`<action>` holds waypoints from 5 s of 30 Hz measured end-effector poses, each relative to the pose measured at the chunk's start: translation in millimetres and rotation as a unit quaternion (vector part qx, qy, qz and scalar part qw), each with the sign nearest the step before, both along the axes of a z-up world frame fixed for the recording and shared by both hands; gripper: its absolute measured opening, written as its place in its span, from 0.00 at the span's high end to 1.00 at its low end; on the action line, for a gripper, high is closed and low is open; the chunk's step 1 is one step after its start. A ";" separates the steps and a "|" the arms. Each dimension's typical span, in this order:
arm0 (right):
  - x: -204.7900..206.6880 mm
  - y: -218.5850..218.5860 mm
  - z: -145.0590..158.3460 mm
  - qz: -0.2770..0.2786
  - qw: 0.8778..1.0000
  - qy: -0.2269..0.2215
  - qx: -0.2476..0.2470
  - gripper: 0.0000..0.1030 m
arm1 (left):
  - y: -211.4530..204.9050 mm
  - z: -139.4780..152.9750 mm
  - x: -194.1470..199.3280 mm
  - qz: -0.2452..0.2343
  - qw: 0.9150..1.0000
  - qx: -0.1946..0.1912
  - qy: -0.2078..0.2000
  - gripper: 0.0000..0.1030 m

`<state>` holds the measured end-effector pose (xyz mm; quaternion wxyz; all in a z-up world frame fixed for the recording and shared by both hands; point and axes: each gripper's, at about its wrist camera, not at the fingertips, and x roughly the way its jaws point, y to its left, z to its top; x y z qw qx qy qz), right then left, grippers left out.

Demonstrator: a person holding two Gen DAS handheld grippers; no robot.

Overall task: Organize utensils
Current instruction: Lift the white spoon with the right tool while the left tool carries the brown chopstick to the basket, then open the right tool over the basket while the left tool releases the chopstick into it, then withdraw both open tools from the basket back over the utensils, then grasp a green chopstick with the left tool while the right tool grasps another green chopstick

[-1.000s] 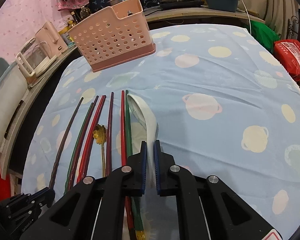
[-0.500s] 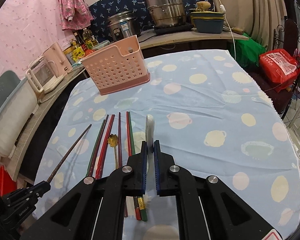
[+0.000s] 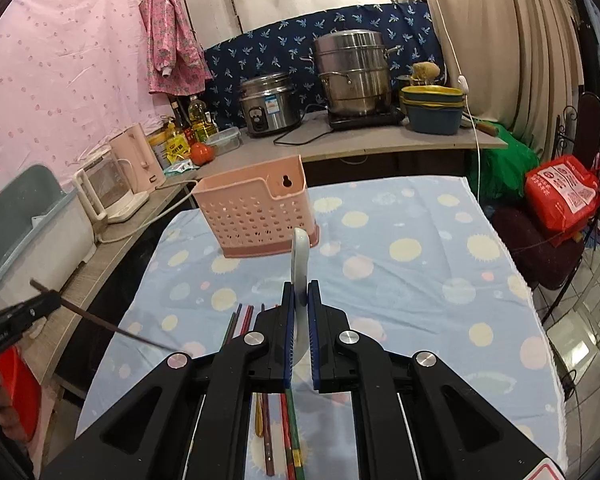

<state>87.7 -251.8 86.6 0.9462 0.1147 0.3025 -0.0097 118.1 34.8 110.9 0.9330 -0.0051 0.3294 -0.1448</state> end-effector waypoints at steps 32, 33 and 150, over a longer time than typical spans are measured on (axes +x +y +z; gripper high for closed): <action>265.6 -13.2 10.4 0.025 0.999 0.005 -0.026 0.94 | -85.3 98.0 243.0 0.023 0.992 -0.005 -0.124 0.93; 268.1 -12.2 6.2 0.025 0.999 0.009 -0.025 0.94 | -84.9 91.2 247.3 0.024 0.993 -0.005 -0.118 0.93; -51.6 32.1 -151.6 0.020 0.986 0.168 0.006 0.75 | -29.2 -188.2 -33.3 -0.001 0.987 0.044 0.152 0.53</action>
